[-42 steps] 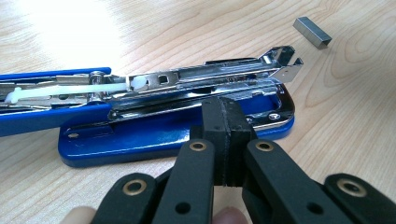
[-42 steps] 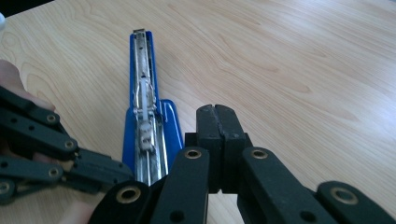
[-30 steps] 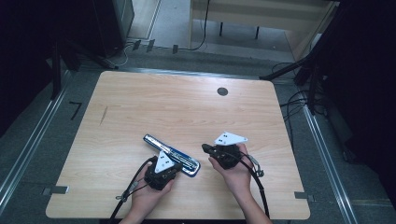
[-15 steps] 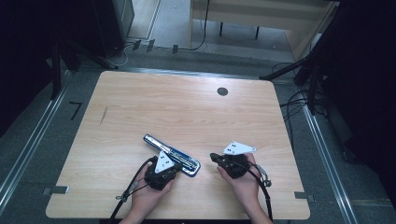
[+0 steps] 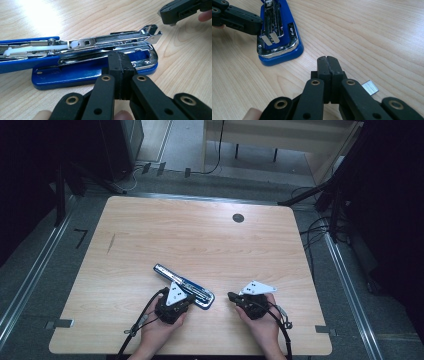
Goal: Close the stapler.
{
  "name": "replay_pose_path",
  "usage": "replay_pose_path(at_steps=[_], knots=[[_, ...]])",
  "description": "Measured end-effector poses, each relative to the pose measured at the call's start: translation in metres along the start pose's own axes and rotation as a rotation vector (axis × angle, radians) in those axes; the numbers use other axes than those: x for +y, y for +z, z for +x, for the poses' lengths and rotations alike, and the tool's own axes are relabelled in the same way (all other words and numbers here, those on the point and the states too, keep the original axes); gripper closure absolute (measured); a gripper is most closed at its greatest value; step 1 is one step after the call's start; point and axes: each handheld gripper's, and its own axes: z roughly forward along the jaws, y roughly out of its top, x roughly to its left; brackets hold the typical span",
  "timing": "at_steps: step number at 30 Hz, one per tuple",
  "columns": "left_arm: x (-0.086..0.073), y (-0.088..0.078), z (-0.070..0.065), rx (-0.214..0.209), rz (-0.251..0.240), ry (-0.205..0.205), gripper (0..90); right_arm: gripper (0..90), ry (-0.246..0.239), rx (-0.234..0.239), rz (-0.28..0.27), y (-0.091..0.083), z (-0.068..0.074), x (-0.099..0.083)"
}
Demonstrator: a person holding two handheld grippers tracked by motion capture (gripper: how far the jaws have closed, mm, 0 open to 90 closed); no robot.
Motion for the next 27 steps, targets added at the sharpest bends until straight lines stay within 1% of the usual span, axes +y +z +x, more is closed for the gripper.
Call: replay_pose_path(at_steps=[2,5,10,12,14,19,27], knots=[[0.000,0.000,0.000,-0.005,0.000,-0.003,90.0,90.0,-0.003,0.000,-0.001,0.000,0.001,0.000],[0.000,0.000,0.000,-0.004,0.000,-0.003,90.0,90.0,-0.031,-0.014,0.013,0.000,0.002,0.000],[0.000,0.000,0.001,-0.006,0.001,-0.004,90.0,90.0,-0.028,-0.015,0.021,0.000,0.001,-0.003],[0.000,0.000,0.001,-0.006,0.001,-0.004,90.0,90.0,-0.040,-0.018,0.021,0.000,0.001,-0.004],[0.000,0.000,0.001,-0.006,0.001,-0.003,90.0,90.0,-0.033,-0.013,0.028,-0.001,0.002,-0.005],[0.000,0.000,0.001,-0.006,0.001,-0.004,90.0,90.0,-0.036,-0.010,0.027,-0.002,0.000,-0.006],[0.000,0.000,0.001,-0.005,0.002,-0.005,90.0,90.0,-0.013,-0.023,0.033,-0.006,-0.005,-0.012]])
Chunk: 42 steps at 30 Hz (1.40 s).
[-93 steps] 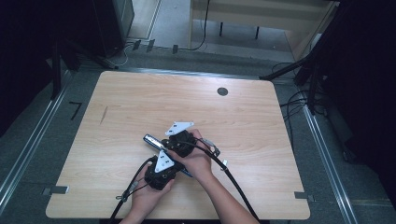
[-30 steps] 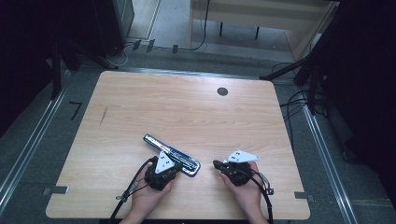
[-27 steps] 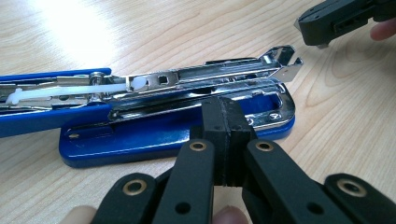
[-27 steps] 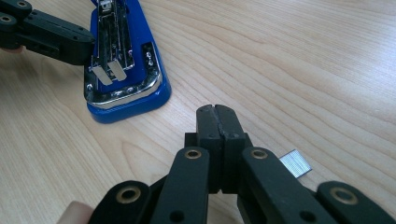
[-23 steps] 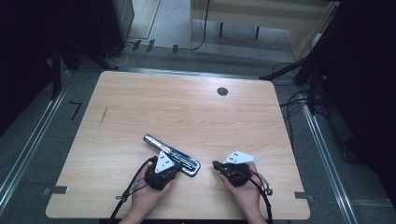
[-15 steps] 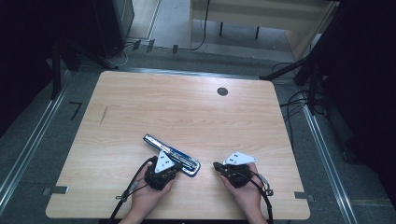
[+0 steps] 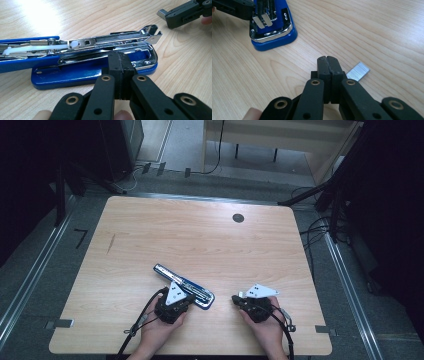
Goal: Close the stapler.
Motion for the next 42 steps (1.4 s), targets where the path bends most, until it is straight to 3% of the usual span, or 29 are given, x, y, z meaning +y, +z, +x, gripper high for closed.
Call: replay_pose_path(at_steps=[25,32,38,42], knots=[[0.000,0.000,0.000,-0.002,0.000,-0.001,90.0,90.0,0.015,-0.019,0.012,-0.019,-0.020,-0.010],[0.000,0.000,0.000,-0.003,-0.001,-0.002,90.0,85.4,-0.005,0.042,0.003,-0.026,-0.030,-0.005],[0.000,0.000,0.000,-0.003,0.000,-0.002,90.0,79.9,-0.072,0.041,0.042,-0.025,-0.032,-0.002],[0.000,0.000,0.001,-0.003,0.001,-0.001,90.0,76.6,-0.090,0.038,0.052,-0.024,-0.031,0.000]])
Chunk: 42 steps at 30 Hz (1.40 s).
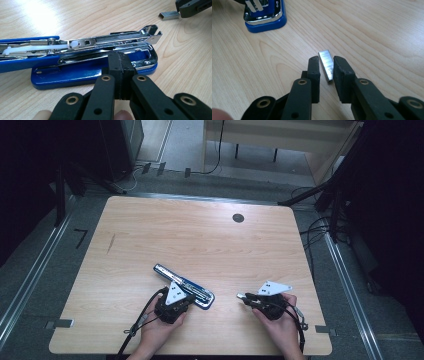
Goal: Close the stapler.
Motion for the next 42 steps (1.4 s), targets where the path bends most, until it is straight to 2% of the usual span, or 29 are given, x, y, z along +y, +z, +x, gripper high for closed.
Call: replay_pose_path(at_steps=[6,8,11,13,15,18,21,23,26,35,42], knots=[[0.000,0.000,0.000,0.000,0.000,0.000,90.0,70.7,-0.015,-0.049,-0.049,-0.004,0.000,0.002],[0.000,0.000,0.000,-0.001,0.000,0.000,90.0,67.8,0.003,-0.035,-0.044,-0.005,-0.002,0.002],[0.000,0.000,0.000,-0.001,0.000,0.001,90.0,69.8,0.008,-0.029,-0.041,-0.008,-0.006,0.003],[0.000,0.000,0.000,-0.001,0.000,0.000,90.0,72.4,-0.012,0.002,-0.044,-0.008,-0.009,0.003],[0.000,0.000,0.000,-0.002,0.000,0.000,90.0,73.0,-0.041,0.000,-0.035,-0.008,-0.012,0.003],[0.000,0.000,0.000,-0.002,0.000,-0.001,90.0,71.9,-0.051,-0.006,-0.021,-0.007,-0.015,0.001],[0.000,0.000,0.000,-0.002,0.000,0.000,90.0,71.6,-0.053,-0.013,-0.032,-0.008,-0.017,0.001],[0.000,0.000,0.000,-0.002,0.000,0.000,90.0,73.1,-0.054,0.005,-0.044,-0.009,-0.018,0.001],[0.000,0.000,0.000,-0.002,0.000,0.000,90.0,75.3,-0.078,0.025,-0.024,-0.007,-0.018,0.002],[0.000,0.000,0.000,-0.002,0.000,-0.001,90.0,75.4,-0.097,0.059,0.005,0.001,-0.018,0.002],[0.000,0.000,0.000,-0.002,0.000,-0.001,90.0,72.1,-0.091,0.075,0.010,0.005,-0.019,0.002]])
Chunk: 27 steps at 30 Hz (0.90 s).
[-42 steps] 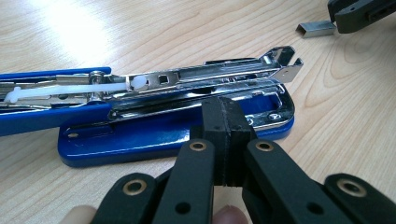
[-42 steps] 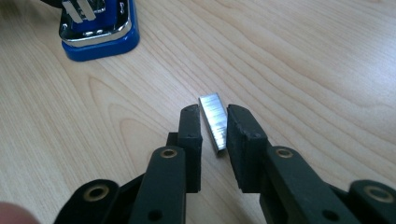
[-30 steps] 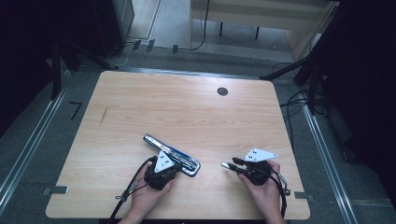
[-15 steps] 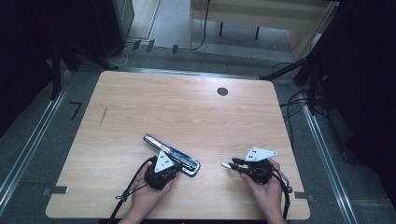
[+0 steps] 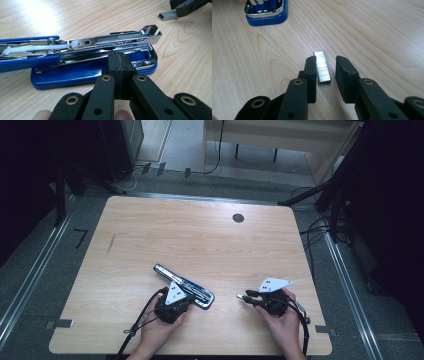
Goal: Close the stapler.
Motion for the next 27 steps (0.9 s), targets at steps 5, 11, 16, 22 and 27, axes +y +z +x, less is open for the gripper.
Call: replay_pose_path(at_steps=[5,11,16,22,27], knots=[[0.000,0.000,0.000,-0.001,-0.001,-0.002,90.0,71.4,0.007,0.016,0.010,0.006,-0.001,-0.001],[0.000,0.000,0.000,-0.001,-0.001,-0.003,90.0,76.7,0.004,0.027,0.006,0.007,-0.001,-0.001],[0.000,0.000,0.000,-0.001,-0.001,-0.003,90.0,80.0,0.005,0.026,0.014,0.007,0.001,0.000],[0.000,0.000,0.000,-0.002,-0.002,-0.003,90.0,80.1,0.008,0.024,0.005,0.005,0.002,0.004],[0.000,0.000,0.000,-0.001,-0.001,-0.002,90.0,80.1,0.006,0.017,-0.008,0.002,0.007,0.012]])
